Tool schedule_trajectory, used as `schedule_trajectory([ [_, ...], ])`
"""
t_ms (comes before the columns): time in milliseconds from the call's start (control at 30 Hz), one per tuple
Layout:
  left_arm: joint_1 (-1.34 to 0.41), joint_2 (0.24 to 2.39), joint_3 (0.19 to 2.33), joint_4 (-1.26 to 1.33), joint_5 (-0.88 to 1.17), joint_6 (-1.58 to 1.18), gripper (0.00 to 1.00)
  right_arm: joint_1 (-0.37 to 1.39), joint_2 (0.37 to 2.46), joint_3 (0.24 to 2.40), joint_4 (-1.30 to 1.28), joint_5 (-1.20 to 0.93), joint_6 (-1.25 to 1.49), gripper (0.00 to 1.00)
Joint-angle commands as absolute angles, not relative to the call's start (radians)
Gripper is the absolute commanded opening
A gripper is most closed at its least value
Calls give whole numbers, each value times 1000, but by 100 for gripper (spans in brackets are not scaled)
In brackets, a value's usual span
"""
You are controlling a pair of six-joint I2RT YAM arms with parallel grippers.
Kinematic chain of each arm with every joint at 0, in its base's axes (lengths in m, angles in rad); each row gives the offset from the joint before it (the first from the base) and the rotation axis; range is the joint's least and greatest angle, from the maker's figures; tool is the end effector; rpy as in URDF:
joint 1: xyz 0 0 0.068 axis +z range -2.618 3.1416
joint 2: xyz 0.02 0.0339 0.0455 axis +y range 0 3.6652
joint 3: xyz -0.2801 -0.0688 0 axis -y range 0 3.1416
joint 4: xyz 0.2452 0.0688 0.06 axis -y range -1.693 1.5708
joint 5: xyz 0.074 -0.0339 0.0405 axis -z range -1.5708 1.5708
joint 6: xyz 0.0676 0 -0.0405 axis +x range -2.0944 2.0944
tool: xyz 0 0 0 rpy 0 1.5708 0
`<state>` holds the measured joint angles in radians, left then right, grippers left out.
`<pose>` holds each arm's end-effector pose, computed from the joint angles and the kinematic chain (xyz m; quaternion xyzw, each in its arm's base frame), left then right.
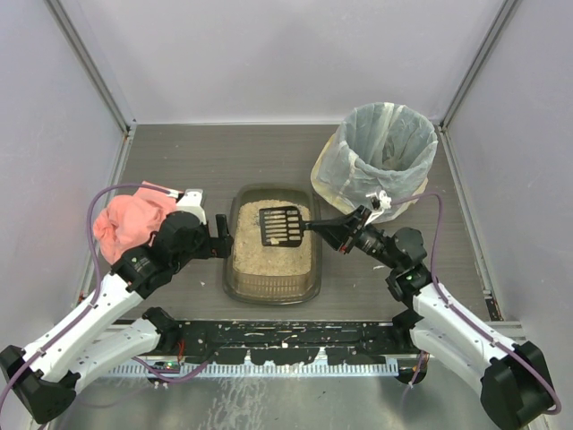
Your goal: Clean the litter box
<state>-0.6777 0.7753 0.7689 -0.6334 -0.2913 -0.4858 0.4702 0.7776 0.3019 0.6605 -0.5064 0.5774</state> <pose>0.1499 -0.0958 0.2851 0.0199 0.8863 -0.1357 0.4423 0.1605 0.1183 0.2755 -0.1593 0.6279 0.5111 0.5649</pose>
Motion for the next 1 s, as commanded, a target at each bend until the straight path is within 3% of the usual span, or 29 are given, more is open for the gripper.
schedule_trajectory([
  [0,-671,764,776,-586,-292,-493,98,473,750,361,570,-470,444,1],
  [300,-672,760,779,-594,-297,-492,98,470,752,420,563,-279,728,1],
  [567,-672,750,779,-603,-298,-494,98,385,789,622,495,-224,942,1],
  [967,-671,714,763,-608,-301,-498,98,138,818,1000,149,-39,688,1],
])
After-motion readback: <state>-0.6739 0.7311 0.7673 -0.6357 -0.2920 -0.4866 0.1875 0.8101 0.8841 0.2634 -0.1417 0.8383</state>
